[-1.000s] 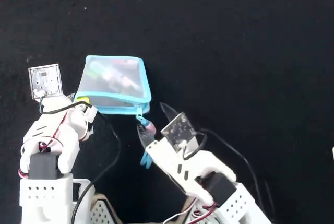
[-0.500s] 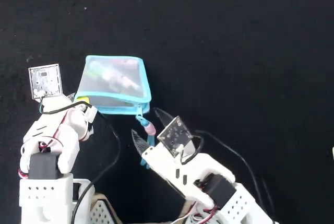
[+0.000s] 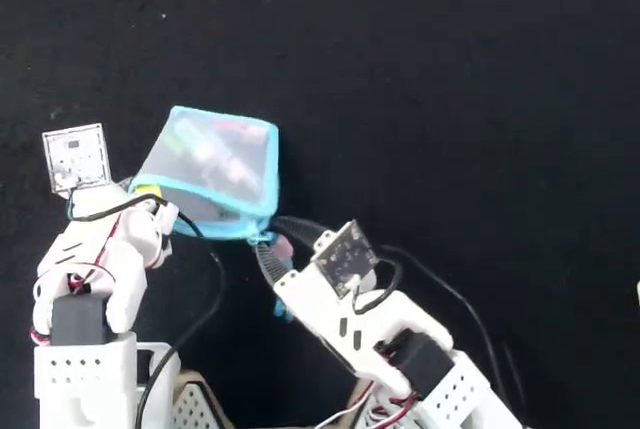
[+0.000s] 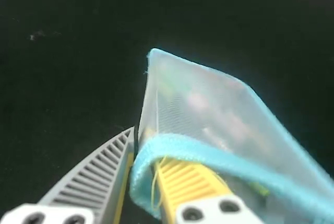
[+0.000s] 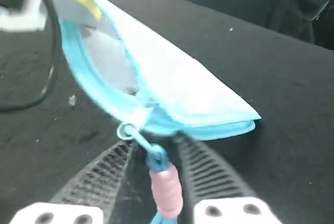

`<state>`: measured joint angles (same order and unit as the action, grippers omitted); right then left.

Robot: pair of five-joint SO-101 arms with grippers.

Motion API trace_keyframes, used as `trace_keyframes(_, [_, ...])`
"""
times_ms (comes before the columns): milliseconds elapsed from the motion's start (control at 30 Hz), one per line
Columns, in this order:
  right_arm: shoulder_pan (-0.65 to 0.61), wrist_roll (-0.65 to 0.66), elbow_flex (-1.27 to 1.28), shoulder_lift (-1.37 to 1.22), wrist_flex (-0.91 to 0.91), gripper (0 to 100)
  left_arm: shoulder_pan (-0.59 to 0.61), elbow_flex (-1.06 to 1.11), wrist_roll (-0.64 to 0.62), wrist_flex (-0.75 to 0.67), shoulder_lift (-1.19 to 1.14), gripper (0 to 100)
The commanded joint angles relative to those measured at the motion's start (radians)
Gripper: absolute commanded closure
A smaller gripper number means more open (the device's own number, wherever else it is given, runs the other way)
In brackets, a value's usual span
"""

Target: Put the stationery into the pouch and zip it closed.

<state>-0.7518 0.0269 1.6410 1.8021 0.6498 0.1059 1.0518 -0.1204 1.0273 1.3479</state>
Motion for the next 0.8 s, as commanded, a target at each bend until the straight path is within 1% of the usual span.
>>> trace_keyframes(0, [0.011, 0.000, -0.012, 0.107, -0.034, 82.5, -0.025, -0.015, 0.002, -0.023, 0.012, 97])
trace_keyframes(133, [0.011, 0.006, -0.004, 0.107, -0.037, 84.5, -0.027, -0.015, 0.002, -0.023, 0.012, 97])
trace_keyframes(233, [0.011, 0.006, 0.035, 0.107, -0.094, 86.0, -0.027, -0.015, 0.002, -0.023, 0.012, 97])
trace_keyframes(267, [0.011, 0.006, 0.041, 0.101, -0.106, 88.1, -0.027, -0.015, 0.002, -0.023, 0.012, 97])
trace_keyframes(333, [0.011, 0.006, 0.042, 0.105, -0.109, 96.8, -0.025, -0.015, 0.002, -0.023, 0.012, 97])
trace_keyframes(367, [0.012, 0.006, 0.038, 0.105, -0.109, 99.4, -0.025, -0.015, 0.002, -0.023, 0.012, 97])
trace_keyframes(400, [0.014, 0.006, 0.033, 0.105, -0.109, 97.2, -0.024, -0.015, 0.002, -0.023, 0.012, 97])
trace_keyframes(433, [0.018, 0.006, 0.022, 0.105, -0.107, 97.6, -0.024, -0.015, 0.002, -0.023, 0.012, 97])
trace_keyframes(467, [0.040, 0.006, 0.004, 0.107, -0.095, 99.1, -0.022, -0.015, 0.002, -0.023, 0.012, 97])
trace_keyframes(633, [0.158, -0.002, -0.130, 0.107, 0.031, 98.8, -0.022, -0.015, 0.002, -0.023, 0.014, 97])
trace_keyframes(767, [0.158, 0.005, -0.096, 0.107, 0.021, 98.7, -0.022, -0.015, 0.002, -0.023, 0.015, 97])
